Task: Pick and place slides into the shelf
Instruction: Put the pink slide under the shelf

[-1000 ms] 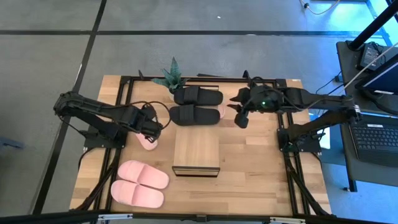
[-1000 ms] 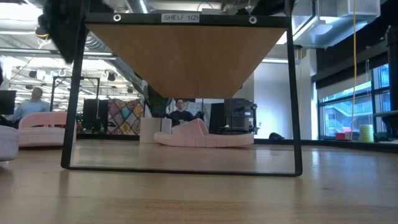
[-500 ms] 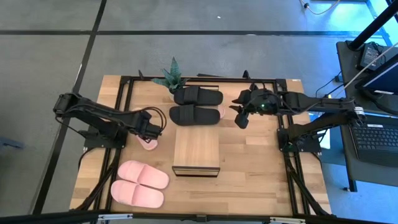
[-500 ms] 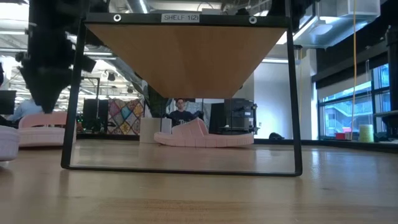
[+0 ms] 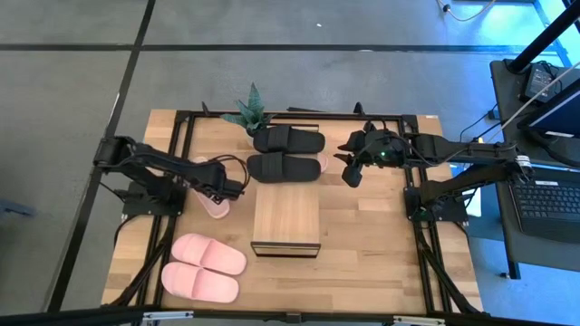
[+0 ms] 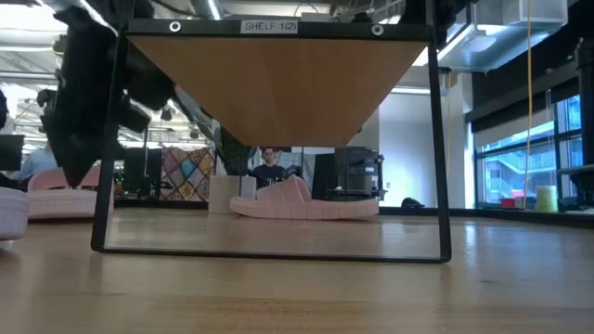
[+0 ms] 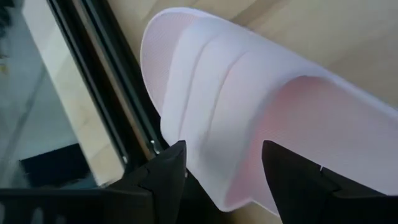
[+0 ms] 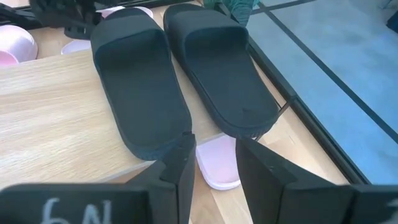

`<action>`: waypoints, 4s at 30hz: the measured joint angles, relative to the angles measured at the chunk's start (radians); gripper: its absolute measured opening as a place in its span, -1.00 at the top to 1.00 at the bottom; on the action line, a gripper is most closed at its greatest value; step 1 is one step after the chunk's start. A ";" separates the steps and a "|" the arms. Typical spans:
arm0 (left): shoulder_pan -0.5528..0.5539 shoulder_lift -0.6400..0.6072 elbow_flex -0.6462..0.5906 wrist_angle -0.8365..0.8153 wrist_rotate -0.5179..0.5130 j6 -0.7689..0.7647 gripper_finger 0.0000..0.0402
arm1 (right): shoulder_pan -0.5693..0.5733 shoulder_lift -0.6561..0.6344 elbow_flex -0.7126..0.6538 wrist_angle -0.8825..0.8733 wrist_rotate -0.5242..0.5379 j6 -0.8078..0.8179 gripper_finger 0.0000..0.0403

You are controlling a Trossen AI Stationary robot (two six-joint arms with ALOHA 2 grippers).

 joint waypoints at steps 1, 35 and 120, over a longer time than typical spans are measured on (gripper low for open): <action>0.005 0.020 0.000 0.000 0.000 0.014 0.02 | 0.000 0.000 0.000 0.000 0.000 0.000 0.43; 0.037 0.137 0.215 -0.299 0.033 0.109 0.98 | 0.000 0.000 0.000 -0.003 0.000 0.001 0.43; -0.221 0.006 0.915 -0.304 0.227 0.036 1.00 | 0.001 0.000 0.001 0.047 -0.001 0.006 0.43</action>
